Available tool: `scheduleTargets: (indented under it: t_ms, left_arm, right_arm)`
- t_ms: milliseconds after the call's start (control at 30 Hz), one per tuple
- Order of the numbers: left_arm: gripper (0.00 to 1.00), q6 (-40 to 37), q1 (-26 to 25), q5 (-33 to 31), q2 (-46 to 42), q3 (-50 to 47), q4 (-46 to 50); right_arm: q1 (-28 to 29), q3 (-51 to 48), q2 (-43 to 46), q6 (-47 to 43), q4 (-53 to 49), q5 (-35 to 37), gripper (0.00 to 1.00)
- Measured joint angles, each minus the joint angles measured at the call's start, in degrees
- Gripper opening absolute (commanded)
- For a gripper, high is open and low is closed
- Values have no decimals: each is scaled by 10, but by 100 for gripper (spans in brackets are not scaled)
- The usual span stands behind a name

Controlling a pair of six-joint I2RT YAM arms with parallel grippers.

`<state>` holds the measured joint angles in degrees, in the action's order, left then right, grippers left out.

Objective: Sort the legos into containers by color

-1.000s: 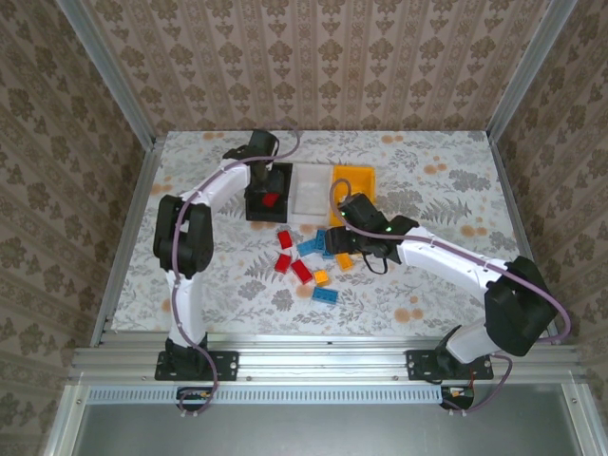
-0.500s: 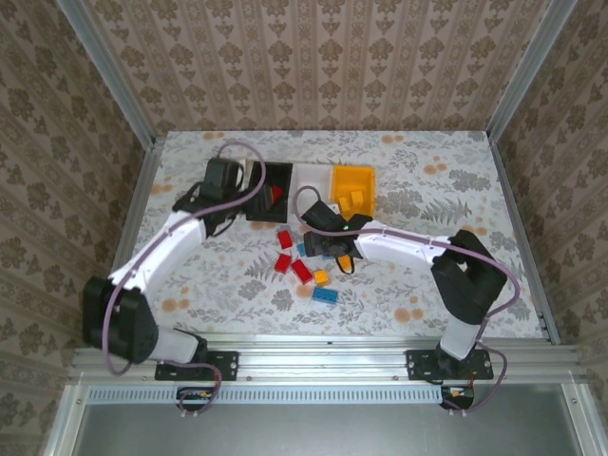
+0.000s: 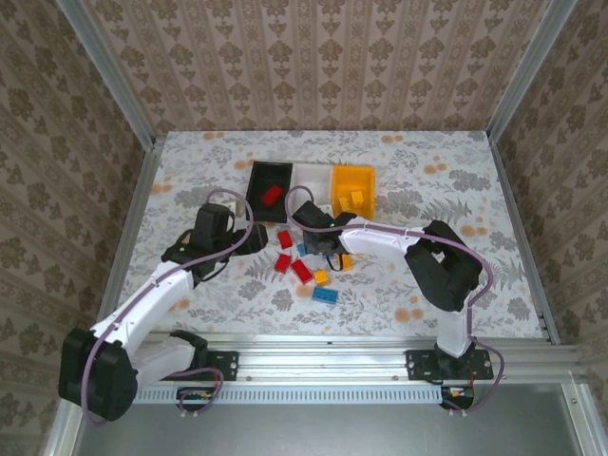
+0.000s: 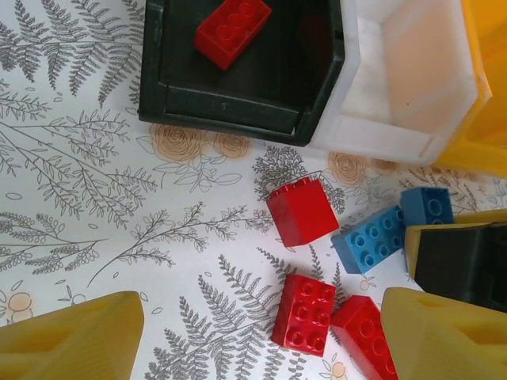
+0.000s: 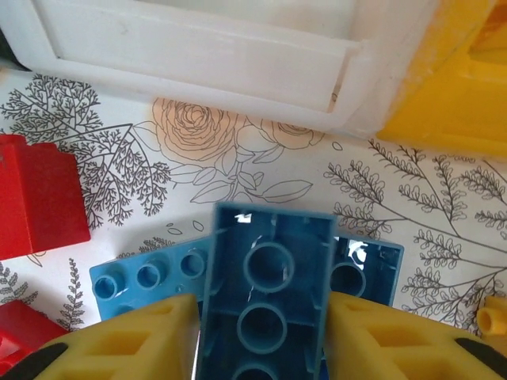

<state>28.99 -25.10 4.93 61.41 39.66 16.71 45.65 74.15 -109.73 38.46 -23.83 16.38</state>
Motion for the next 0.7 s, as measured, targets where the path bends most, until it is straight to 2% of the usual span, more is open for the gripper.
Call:
scheduleTargets:
  t_ms: [167,467,600,700]
  left_arm:
    - [80,0,0,0,4,0,-1]
    - [80,16,0,0,4,-20,-13]
    - [80,31,-3,1,4,-44,-22]
    - [79,45,-13,0,2,-53,-22]
  right_arm:
    - [0,-12,6,6,16,12,29]
    - [21,-23,70,-23,3,45,31]
    - [11,57,62,-66,-12,47,32]
    - [-19,159,10,-96,-21,43,33]
